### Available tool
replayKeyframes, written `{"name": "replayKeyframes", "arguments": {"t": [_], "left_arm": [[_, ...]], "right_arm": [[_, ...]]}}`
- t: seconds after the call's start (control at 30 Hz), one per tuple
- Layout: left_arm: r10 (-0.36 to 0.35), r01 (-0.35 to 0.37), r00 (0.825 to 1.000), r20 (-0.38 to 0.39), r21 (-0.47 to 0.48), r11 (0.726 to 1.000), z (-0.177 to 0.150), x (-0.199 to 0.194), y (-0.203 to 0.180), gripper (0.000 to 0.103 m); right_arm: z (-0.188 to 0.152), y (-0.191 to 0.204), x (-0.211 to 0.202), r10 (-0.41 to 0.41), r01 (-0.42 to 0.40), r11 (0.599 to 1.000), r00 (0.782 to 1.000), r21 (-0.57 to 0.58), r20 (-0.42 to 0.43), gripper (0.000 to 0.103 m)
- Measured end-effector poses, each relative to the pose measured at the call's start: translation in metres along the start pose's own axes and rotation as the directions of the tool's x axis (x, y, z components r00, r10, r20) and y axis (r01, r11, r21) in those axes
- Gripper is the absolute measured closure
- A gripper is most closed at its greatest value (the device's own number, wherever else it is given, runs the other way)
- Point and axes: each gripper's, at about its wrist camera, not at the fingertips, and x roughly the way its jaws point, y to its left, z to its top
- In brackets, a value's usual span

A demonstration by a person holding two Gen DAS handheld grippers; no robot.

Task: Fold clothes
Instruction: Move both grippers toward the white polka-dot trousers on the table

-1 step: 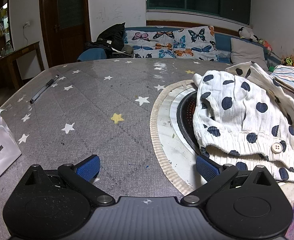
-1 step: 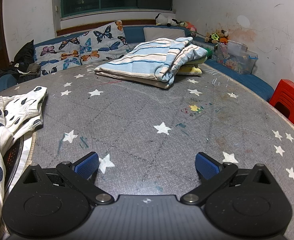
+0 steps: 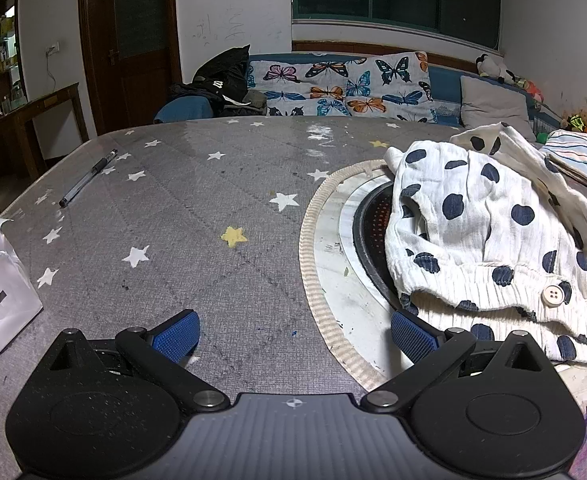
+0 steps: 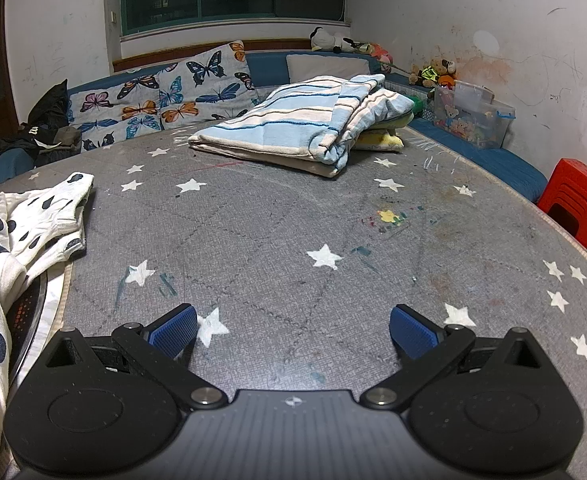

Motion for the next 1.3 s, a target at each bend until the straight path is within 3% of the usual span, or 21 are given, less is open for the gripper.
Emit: {"name": "replayKeyframes", "arguments": {"t": [0.33,1.03,1.3], "left_arm": [[0.005,-0.005,1.0,-0.015,-0.002,1.0,-0.003,0.006,-0.005,0.0],[-0.154,0.155,0.988,-0.022,0.071,0.985,0.0,-0.033,-0.071,0.0],[-0.171,0.174,0.984,-0.041,0.081,0.981,-0.001,-0.039,-0.085,0.0]], "right_arm": [[-0.004,0.002,-0.009,0.032,-0.031,0.999,0.999,-0.027,0.007,0.0],[-0.027,0.009,-0.044,0.138,-0.139,0.985,0.99,-0.103,-0.024,0.0],[-0.037,0.015,-0.067,0.183,-0.183,0.975,0.983,-0.129,-0.011,0.0]]}}
